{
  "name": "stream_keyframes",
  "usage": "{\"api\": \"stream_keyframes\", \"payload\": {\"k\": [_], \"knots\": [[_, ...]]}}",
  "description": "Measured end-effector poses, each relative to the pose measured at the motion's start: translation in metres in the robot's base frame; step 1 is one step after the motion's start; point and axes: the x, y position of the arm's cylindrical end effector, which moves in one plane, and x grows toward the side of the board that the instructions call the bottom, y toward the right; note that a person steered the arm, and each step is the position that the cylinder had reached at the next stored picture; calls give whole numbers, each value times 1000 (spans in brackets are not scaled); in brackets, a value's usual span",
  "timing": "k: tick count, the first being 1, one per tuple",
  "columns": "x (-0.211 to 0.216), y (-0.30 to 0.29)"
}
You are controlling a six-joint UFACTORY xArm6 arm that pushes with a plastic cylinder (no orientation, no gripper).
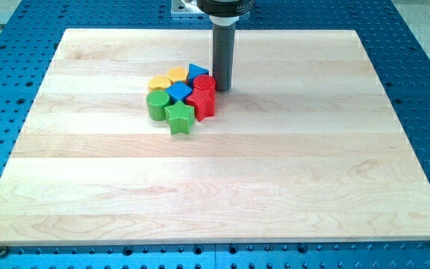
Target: Move your arm to the right of the red circle
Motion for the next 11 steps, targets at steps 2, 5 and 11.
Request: {"api": "stream_keyframes", "payload": {"k": [2,5,11], "knots": [[25,33],[27,56],[28,63]]}}
